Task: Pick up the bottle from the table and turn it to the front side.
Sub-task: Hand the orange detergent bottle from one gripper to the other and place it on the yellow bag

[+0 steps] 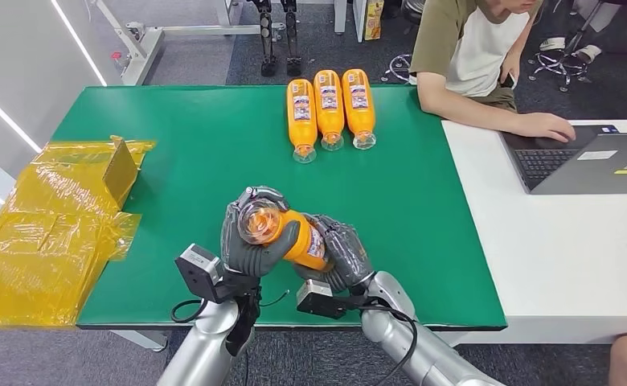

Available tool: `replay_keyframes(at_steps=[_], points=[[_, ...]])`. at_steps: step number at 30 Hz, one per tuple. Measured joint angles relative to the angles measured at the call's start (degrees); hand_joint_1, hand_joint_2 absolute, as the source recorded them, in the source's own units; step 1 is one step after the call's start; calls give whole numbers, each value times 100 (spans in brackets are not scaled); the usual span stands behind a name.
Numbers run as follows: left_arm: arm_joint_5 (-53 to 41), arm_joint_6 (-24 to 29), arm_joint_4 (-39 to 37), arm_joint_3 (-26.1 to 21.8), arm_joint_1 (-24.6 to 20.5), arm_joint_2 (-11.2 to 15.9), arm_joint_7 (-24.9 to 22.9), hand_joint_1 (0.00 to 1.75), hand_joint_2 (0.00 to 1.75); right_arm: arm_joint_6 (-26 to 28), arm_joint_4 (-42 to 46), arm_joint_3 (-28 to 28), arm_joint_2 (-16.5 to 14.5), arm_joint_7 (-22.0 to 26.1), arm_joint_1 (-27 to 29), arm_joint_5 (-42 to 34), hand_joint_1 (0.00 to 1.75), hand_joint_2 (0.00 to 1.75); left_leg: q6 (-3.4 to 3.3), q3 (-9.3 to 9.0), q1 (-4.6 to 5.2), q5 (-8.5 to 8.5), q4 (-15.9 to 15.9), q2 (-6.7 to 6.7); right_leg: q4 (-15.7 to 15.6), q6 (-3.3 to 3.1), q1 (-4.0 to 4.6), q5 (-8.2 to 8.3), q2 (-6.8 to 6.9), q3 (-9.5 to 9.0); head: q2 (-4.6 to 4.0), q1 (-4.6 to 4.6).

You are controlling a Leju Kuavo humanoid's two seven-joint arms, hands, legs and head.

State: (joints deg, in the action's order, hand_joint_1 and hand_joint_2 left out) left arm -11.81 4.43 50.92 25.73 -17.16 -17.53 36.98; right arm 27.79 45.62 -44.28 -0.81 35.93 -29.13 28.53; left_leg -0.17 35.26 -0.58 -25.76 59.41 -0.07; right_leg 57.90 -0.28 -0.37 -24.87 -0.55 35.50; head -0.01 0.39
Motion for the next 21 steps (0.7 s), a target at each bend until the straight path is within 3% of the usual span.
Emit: replay_keyframes(at_steps=[13,17,21], points=[[-164,-4,-176,61,-33,-23,-156,1,175,-89,20,2,-87,66,-82,-149,175,175,0,0,0,0,0,-1,0,0,0,-1,1,1,1,1],[-175,-9,-210,78,-40,-26,-162,175,175,-127,21,2,-87,22,-64,-136,175,175,0,0,0,0,0,-1,0,0,0,-1,1,1,1,1],[-155,-10,-228,78,-42,-28,-128,175,175,-128,65,2,-83,-113,-22,-54,175,175,0,-1,0,0,0,-1,0,0,0,-1,1,1,0,1]])
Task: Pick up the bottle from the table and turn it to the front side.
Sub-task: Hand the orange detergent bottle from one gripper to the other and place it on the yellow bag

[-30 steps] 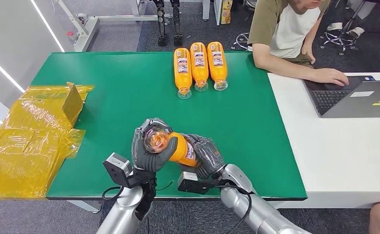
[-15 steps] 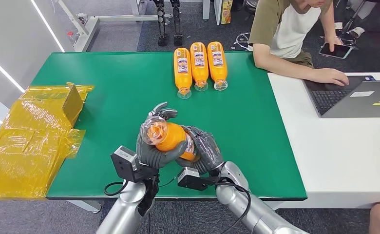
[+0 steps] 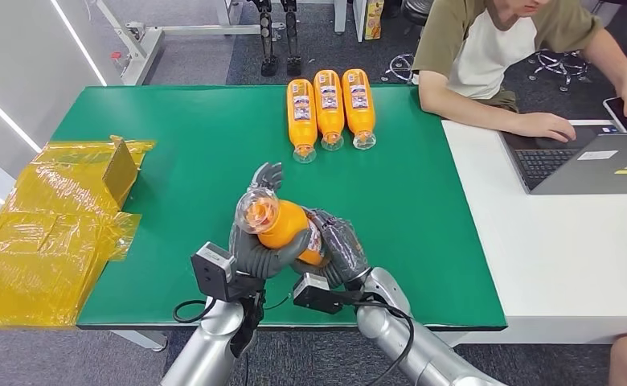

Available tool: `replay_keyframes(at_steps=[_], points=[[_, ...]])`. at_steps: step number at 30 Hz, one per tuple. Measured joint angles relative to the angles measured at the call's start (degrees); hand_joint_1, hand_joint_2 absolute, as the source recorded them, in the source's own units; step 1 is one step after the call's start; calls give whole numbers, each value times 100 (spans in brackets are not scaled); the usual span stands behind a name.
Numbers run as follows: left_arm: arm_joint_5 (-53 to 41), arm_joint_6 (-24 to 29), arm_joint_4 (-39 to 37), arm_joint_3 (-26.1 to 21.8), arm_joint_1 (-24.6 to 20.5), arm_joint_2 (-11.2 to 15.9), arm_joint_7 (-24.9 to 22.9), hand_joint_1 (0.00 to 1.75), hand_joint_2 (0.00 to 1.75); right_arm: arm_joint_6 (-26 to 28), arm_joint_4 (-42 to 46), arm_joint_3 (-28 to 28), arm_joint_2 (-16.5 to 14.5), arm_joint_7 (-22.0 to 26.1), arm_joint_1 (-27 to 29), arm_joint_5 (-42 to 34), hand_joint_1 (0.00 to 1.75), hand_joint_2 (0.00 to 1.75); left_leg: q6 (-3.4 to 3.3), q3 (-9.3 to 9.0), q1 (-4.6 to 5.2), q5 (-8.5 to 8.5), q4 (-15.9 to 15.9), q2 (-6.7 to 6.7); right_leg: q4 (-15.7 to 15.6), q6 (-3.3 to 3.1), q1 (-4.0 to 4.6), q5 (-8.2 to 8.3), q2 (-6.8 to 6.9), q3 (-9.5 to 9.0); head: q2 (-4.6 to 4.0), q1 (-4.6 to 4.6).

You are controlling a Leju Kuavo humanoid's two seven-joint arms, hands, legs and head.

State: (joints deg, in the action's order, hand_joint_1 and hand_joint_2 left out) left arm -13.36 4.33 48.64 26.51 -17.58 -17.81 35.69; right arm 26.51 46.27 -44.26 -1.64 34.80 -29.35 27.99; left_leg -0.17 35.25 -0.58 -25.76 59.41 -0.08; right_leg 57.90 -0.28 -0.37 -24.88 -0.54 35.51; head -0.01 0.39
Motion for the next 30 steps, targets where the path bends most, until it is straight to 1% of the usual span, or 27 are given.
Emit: replay_keyframes(at_steps=[6,10,16,22,23,24,25,27,28,29,30], points=[[97,11,-2,0,0,1,51,175,175,15,128,20,33,-199,84,177,175,175,0,0,0,0,-1,0,0,0,0,0,0,1,1,-1],[119,8,-1,-1,1,2,66,175,175,124,196,33,72,-307,164,412,175,175,0,1,0,0,-1,0,0,0,0,0,0,1,1,0],[142,-32,-1,-2,1,2,93,175,175,569,250,43,93,-529,259,919,175,175,0,2,0,0,0,0,0,0,0,0,0,1,0,0],[11,-10,40,-2,2,4,36,175,175,1022,347,93,92,-908,356,1564,175,175,0,2,0,0,-1,0,0,0,0,0,0,1,1,0],[-25,4,68,-2,3,6,2,175,175,1061,367,112,92,-952,368,1648,171,175,0,2,0,0,-1,0,0,0,0,0,0,1,1,0],[-63,18,99,-2,5,10,-36,175,175,1087,384,127,92,-984,376,1712,162,175,0,1,0,0,-1,1,0,0,0,0,0,1,0,0],[-103,35,136,-2,8,16,-79,175,175,1106,402,144,92,-1007,382,1766,143,175,0,1,0,0,-1,1,0,0,0,0,0,1,0,0],[-196,90,216,-2,14,29,-164,175,175,1127,433,174,91,-1036,391,1834,58,175,0,1,0,0,-1,1,0,0,0,0,0,1,0,-1],[-251,128,265,-2,17,34,-208,175,175,1134,451,190,87,-1046,400,1853,24,175,0,2,0,0,-1,1,0,0,0,0,0,1,1,-1],[-312,189,314,-1,19,39,-255,175,175,1141,469,203,78,-1044,415,1861,0,175,0,2,0,0,-1,1,0,0,0,0,0,1,1,-1],[-390,283,366,-1,18,45,-310,175,175,1150,491,212,63,-1031,440,1857,0,175,0,1,0,0,-1,1,0,0,0,0,-1,1,1,-1]])
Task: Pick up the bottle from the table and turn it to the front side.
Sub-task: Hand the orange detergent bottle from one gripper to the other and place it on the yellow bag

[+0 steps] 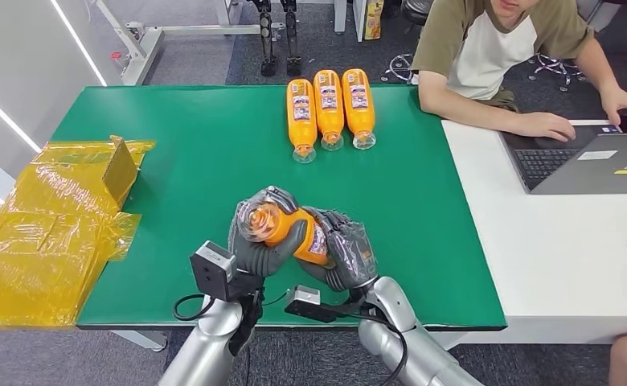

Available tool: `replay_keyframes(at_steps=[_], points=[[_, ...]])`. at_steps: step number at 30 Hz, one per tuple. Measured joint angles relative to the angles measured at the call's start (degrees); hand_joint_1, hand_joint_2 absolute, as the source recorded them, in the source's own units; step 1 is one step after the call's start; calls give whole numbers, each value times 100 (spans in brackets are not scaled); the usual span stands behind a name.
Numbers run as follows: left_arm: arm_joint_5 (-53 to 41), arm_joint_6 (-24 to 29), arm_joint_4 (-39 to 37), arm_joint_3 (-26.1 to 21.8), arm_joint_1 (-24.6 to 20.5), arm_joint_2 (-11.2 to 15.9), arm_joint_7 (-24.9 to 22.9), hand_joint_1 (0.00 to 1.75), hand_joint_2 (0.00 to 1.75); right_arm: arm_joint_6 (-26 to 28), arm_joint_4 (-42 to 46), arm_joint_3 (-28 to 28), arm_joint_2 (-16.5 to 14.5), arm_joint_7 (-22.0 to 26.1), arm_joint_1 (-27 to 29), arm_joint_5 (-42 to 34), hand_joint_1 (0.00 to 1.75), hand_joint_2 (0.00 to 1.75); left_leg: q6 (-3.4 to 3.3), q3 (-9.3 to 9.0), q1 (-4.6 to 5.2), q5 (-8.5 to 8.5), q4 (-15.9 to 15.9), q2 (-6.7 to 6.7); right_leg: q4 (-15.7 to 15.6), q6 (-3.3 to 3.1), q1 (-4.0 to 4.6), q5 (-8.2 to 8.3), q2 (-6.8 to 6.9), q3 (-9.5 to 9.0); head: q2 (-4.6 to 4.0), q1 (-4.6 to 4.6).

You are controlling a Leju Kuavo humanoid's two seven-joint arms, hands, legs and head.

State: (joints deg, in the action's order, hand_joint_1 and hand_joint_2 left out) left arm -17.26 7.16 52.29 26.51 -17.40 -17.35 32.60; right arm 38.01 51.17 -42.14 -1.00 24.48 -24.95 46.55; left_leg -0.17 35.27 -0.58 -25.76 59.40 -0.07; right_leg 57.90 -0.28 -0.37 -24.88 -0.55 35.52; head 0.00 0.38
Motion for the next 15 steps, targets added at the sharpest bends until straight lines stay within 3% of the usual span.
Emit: replay_keyframes(at_steps=[8,15], points=[[-775,1083,441,-158,-166,247,-445,175,175,41,369,37,-155,333,459,-312,0,175,1,1,-4,0,-2,-1,3,-4,2,-3,2,1,-1,0],[-1907,2067,527,-515,-731,745,-1008,175,175,41,939,183,-250,501,1061,-477,0,175,1,0,-4,1,-3,-3,5,-7,3,-5,4,1,-1,1]])
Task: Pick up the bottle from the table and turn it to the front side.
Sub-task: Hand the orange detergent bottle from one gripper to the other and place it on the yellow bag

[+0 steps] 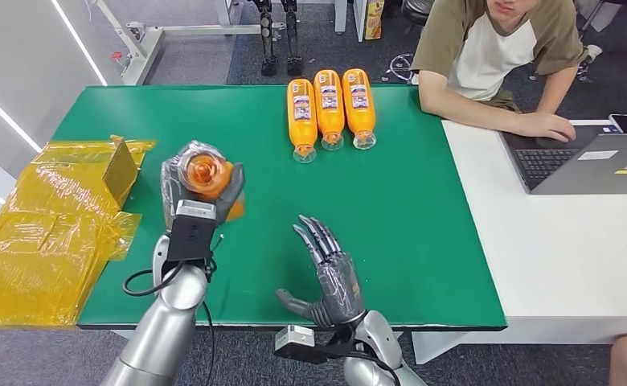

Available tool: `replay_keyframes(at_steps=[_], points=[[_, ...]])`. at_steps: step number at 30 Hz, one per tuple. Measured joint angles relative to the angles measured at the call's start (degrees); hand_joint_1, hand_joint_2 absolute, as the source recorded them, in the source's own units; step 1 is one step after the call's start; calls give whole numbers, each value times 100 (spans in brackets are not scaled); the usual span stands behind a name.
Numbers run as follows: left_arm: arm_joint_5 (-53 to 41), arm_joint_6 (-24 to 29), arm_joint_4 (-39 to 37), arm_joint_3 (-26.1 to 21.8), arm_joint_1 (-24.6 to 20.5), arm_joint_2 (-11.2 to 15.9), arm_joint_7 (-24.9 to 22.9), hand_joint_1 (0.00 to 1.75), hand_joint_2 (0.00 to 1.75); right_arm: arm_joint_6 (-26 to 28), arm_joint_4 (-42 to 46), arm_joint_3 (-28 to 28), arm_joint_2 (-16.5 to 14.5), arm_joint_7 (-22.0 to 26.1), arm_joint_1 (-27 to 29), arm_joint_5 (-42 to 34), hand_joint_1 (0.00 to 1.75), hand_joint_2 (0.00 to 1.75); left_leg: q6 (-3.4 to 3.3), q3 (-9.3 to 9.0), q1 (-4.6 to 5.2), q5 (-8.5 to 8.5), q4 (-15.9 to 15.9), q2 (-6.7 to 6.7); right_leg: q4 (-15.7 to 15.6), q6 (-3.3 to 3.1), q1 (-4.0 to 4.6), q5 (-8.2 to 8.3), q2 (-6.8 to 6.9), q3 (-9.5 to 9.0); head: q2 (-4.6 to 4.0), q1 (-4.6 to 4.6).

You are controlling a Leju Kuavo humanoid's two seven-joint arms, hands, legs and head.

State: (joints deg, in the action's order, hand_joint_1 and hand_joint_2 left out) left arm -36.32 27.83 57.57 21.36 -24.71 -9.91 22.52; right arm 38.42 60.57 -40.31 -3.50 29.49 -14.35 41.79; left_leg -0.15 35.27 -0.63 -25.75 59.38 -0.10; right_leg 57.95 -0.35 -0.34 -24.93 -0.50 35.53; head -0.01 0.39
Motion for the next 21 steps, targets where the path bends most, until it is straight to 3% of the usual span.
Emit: replay_keyframes(at_steps=[5,12,16,21], points=[[-892,544,-698,-175,-977,449,-365,175,175,0,476,188,-54,163,439,-113,0,175,5,-1,0,6,1,-2,2,-1,0,1,1,-1,1,1],[-1608,120,-2377,-215,-2415,952,-1218,175,175,0,1281,384,-137,-33,1019,81,0,175,11,-1,0,11,1,1,4,-4,-1,4,-6,1,1,1],[-2342,-94,-3050,-170,-2769,1116,-2066,175,175,0,1625,454,-137,-249,1185,251,0,175,11,0,0,10,0,4,3,-4,-1,3,-8,3,1,2],[-3484,-61,-3547,182,-2767,1249,-3050,175,175,-2,1914,528,-137,-392,1287,380,0,175,11,2,0,10,-1,3,3,-4,-1,2,-8,4,1,2]])
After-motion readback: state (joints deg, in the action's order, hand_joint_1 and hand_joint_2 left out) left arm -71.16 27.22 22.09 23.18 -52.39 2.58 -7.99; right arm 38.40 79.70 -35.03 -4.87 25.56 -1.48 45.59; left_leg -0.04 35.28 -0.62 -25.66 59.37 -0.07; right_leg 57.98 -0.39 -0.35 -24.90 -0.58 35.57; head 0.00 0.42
